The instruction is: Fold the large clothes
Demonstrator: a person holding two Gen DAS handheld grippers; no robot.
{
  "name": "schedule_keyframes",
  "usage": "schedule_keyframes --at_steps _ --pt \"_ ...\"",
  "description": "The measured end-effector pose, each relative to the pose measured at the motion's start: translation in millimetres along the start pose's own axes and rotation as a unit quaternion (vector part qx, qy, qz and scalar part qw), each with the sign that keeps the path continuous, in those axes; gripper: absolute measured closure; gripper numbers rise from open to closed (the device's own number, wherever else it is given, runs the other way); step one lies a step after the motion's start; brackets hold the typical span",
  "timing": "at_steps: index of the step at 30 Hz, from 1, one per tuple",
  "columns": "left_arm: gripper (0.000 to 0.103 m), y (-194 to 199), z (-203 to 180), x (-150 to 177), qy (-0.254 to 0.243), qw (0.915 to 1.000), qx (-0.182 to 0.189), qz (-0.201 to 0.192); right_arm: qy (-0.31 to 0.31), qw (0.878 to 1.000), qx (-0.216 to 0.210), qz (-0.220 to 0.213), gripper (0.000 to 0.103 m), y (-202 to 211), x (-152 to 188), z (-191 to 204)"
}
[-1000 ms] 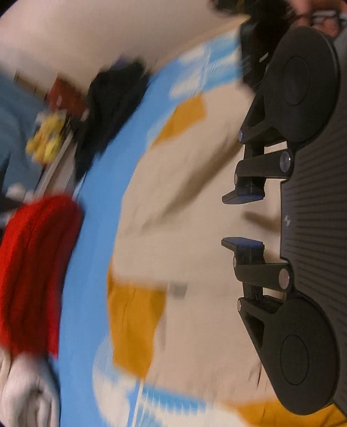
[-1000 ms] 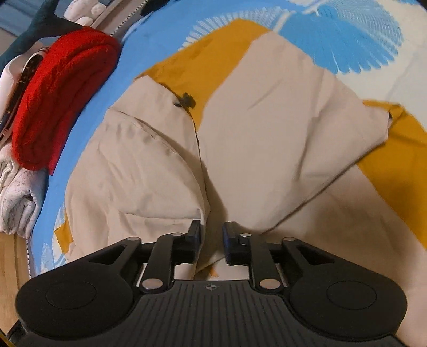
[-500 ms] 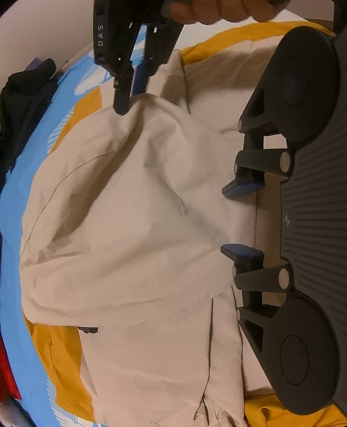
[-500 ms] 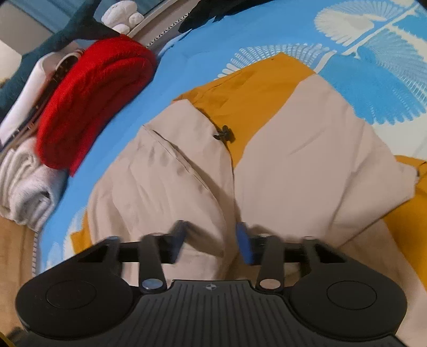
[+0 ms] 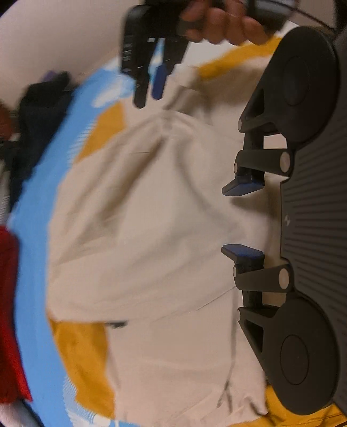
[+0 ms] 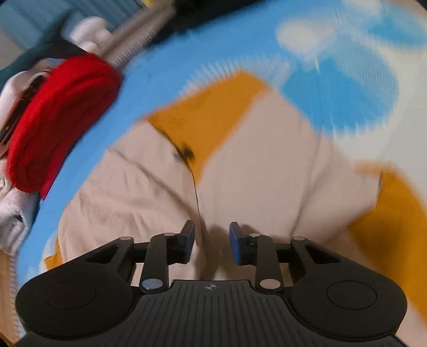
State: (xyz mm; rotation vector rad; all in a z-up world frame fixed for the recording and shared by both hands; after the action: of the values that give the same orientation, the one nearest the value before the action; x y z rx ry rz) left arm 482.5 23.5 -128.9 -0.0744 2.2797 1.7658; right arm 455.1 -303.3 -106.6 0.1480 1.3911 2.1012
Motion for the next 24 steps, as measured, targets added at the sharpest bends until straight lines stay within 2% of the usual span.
schedule_keyframes --at_steps 2,4,6,8,9,11,12,14,16,18,20,22,23,24 --pt "0.059 8 9 -6 0.024 0.9993 0.008 -0.027 0.036 0.998 -0.005 -0.042 0.066 15 -2 11" --pt "0.059 8 18 -9 0.044 0.9985 0.001 -0.034 0.057 0.996 -0.030 -0.059 0.065 23 -3 17" --pt "0.059 0 25 -10 0.061 0.9976 -0.021 -0.024 0.068 0.995 -0.063 -0.040 0.063 18 -3 22" --pt "0.060 -14 34 -9 0.081 0.9949 -0.060 0.008 0.051 0.995 -0.085 0.008 0.063 3 0 19" --pt "0.060 -17 38 -8 0.087 0.9933 -0.074 0.017 0.038 0.996 -0.073 0.032 0.063 -7 2 15" --pt "0.061 -14 37 -9 0.086 0.9925 -0.086 0.006 0.031 0.997 0.001 0.070 0.063 -23 7 6" --pt "0.061 -9 33 -11 0.078 0.9929 -0.089 -0.009 0.026 0.997 0.028 0.068 0.063 -24 7 0" --pt "0.061 3 21 -15 0.052 0.9941 -0.085 -0.042 0.008 0.998 0.026 0.051 0.062 -17 4 -4" --pt "0.061 8 13 -17 0.036 0.9950 -0.072 -0.060 0.029 0.999 0.014 0.013 0.062 -2 1 5" --pt "0.060 3 9 -17 0.034 0.9964 -0.056 -0.054 0.057 0.998 -0.006 -0.025 0.061 12 2 16" --pt "0.060 -6 11 -18 0.043 0.9970 -0.056 -0.032 0.079 0.995 -0.051 -0.034 0.060 19 4 26" --pt "0.061 -13 15 -14 0.055 0.9956 -0.076 -0.002 0.083 0.993 -0.085 0.001 0.056 10 9 29" --pt "0.061 -15 18 -12 0.060 0.9943 -0.088 0.004 0.080 0.992 -0.092 0.037 0.054 0 11 28" --pt "0.061 -12 20 -12 0.064 0.9938 -0.091 0.001 0.074 0.991 -0.082 0.070 0.054 -11 14 25"
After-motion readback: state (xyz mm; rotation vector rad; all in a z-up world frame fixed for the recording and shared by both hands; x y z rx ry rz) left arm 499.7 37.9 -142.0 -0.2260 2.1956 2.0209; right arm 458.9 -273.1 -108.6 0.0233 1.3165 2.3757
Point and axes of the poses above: each gripper's, at about its wrist camera, not at the fingertips, and y roughly against the way its jaws point, z to its left, x to its underside, the point moved 3 cm from there along -y, roughly the way its jaws point, and after that the axes turned 14 degrees about z, right-handed, at the moved point
